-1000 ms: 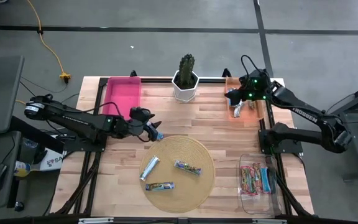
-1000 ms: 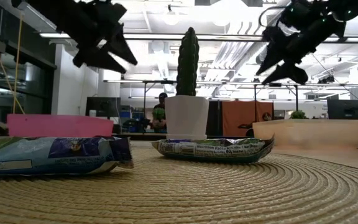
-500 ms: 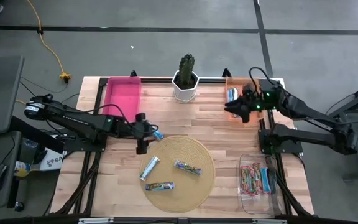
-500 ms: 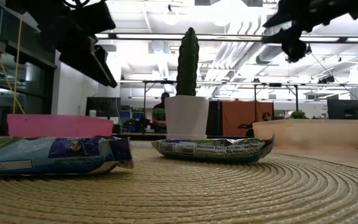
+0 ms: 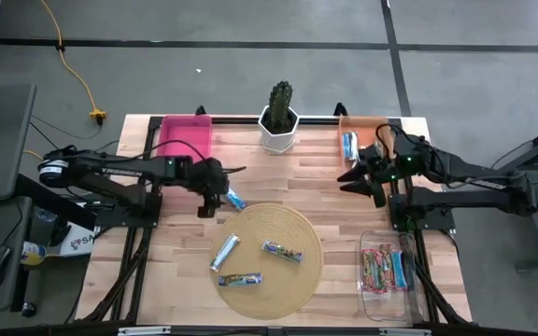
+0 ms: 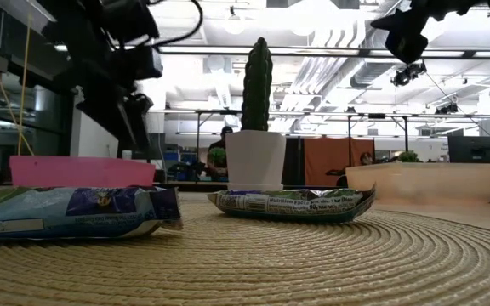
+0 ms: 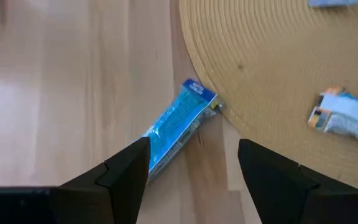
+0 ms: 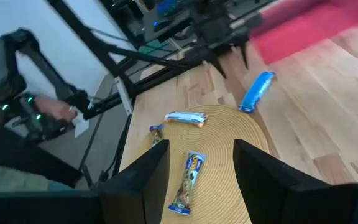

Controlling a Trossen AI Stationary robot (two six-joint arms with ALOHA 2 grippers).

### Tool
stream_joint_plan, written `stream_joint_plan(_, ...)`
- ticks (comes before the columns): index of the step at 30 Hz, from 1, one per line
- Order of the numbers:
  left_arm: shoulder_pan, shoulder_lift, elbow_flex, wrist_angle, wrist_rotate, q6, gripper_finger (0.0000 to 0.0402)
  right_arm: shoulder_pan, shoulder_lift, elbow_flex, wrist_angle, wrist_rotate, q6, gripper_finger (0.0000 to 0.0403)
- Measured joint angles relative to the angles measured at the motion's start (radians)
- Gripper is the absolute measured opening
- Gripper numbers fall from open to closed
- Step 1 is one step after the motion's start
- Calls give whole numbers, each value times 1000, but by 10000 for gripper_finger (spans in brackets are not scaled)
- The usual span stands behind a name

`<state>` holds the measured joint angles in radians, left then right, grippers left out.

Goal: Pick and place Granola Bars by type
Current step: Put the blue granola bar into the red bin

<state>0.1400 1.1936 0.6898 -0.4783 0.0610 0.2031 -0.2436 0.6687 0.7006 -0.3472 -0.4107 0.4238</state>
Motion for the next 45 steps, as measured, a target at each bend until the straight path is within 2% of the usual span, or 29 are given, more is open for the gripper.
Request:
stream_joint_plan(7, 32, 87, -1, -57, 57, 179, 241, 36, -42, 0, 54, -1, -24, 161)
stream_joint_plan(16, 30, 191, -1, 18, -43, 354, 241, 36, -109, 0, 83, 7, -14, 161)
stream_joint_plan(24, 31, 200, -1, 81, -45, 496, 241, 36, -115, 0, 83, 8, 3, 161)
stream_joint_plan(36, 31, 307, 0, 162, -49, 552, 241, 36, -115, 0, 82, 7, 6, 161)
stream_joint_plan(45, 41, 328, 2, 189, -25, 551, 235, 36, -115, 0, 82, 7, 47, 161)
